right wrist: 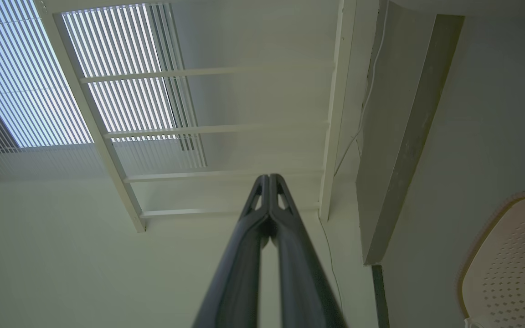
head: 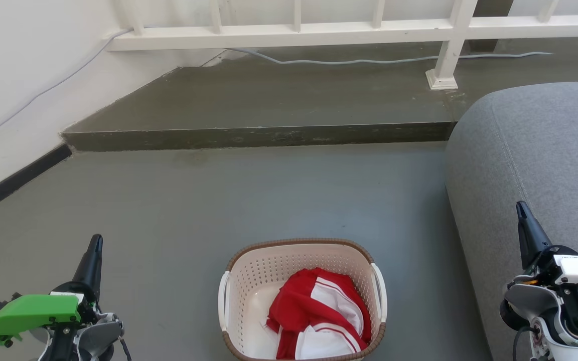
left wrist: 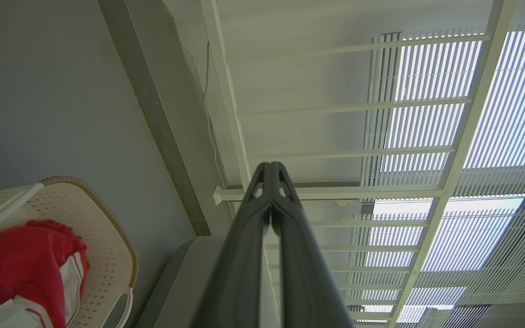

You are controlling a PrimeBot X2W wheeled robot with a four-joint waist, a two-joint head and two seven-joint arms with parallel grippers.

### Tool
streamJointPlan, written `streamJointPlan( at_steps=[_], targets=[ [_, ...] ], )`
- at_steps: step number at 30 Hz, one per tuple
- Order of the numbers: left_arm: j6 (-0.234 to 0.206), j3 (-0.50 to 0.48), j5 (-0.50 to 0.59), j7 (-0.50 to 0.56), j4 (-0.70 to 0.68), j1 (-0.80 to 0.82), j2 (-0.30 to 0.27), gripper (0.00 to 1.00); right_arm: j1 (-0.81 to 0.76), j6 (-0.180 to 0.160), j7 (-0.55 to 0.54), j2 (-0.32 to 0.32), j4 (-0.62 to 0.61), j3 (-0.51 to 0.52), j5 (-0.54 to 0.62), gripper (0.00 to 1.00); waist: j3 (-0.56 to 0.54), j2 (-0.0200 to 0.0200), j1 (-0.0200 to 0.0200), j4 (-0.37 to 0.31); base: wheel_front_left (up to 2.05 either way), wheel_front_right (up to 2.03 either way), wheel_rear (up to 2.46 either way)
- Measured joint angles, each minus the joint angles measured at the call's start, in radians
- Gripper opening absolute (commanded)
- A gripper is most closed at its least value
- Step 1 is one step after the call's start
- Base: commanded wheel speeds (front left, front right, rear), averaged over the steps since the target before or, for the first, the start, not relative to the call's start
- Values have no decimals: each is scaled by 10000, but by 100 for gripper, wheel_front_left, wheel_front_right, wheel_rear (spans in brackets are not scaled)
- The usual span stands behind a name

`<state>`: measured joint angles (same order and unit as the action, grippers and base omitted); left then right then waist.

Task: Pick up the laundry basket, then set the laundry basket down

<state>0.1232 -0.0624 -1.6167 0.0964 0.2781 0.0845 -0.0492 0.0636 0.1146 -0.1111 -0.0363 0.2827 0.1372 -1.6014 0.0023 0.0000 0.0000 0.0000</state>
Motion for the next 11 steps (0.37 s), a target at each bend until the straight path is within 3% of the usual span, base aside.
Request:
streamJointPlan(
  at_steps=[11],
  targets=[
    [0,-2,0,0,-2,0,0,0,0,2,0,0,-2,0,0,0,0,0,0,0,0,0,0]
  ],
)
